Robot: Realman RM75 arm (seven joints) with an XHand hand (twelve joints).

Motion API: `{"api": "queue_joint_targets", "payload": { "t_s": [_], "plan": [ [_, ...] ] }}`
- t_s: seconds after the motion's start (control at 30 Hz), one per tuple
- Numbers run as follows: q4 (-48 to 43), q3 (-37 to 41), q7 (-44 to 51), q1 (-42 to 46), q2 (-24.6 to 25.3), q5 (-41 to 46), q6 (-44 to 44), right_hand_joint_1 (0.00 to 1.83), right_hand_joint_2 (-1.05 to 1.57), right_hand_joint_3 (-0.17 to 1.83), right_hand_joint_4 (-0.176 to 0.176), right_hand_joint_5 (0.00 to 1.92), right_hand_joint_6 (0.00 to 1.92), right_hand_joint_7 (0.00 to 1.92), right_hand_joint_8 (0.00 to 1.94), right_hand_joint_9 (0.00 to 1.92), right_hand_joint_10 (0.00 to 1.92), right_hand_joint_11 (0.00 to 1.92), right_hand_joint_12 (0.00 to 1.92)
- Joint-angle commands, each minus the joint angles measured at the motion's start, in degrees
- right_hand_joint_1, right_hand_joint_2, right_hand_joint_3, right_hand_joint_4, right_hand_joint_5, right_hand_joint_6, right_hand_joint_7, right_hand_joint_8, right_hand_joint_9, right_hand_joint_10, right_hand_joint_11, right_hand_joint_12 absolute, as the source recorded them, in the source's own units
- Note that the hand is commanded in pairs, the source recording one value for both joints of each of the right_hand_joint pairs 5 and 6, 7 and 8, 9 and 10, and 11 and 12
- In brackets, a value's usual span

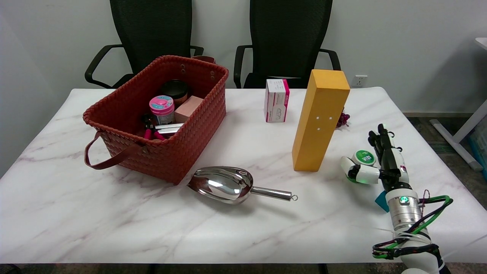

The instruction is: Pick up the green gum jar.

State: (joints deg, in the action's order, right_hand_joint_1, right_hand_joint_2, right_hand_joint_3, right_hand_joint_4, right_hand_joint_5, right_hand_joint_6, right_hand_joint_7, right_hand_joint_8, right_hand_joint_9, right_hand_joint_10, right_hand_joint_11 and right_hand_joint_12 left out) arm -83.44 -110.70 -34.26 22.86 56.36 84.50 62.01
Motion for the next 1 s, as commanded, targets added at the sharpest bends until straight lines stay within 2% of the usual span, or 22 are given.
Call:
{"api": "queue_joint_targets", "payload": {
  "t_s": [0.03,0.33,0.6,1.0],
  "plan": [
    [-8.75,3.72,11.83,5.16,-0.22,3.76,0.74,1.25,0.19,1.09,0.0,0.0,0.0,0.22,0.22,0.2,0.2,0.0,0.0],
    [-10.76,3.12,12.23,5.92,0.02,5.05,1.06,1.25,0.19,1.12,0.0,0.0,0.0,0.27,0.27,0.23,0.23,0.0,0.0],
    [-13.33,2.45,17.98,5.49,-0.34,8.27,-0.06,1.25,0.19,1.13,0.0,0.0,0.0,0.32,0.32,0.27,0.27,0.0,0.0],
    [-13.52,0.22,17.52,3.29,-1.56,10.49,-2.8,1.25,0.21,1.14,0.0,0.0,0.0,0.3,0.3,0.24,0.24,0.0,0.0]
  ]
}}
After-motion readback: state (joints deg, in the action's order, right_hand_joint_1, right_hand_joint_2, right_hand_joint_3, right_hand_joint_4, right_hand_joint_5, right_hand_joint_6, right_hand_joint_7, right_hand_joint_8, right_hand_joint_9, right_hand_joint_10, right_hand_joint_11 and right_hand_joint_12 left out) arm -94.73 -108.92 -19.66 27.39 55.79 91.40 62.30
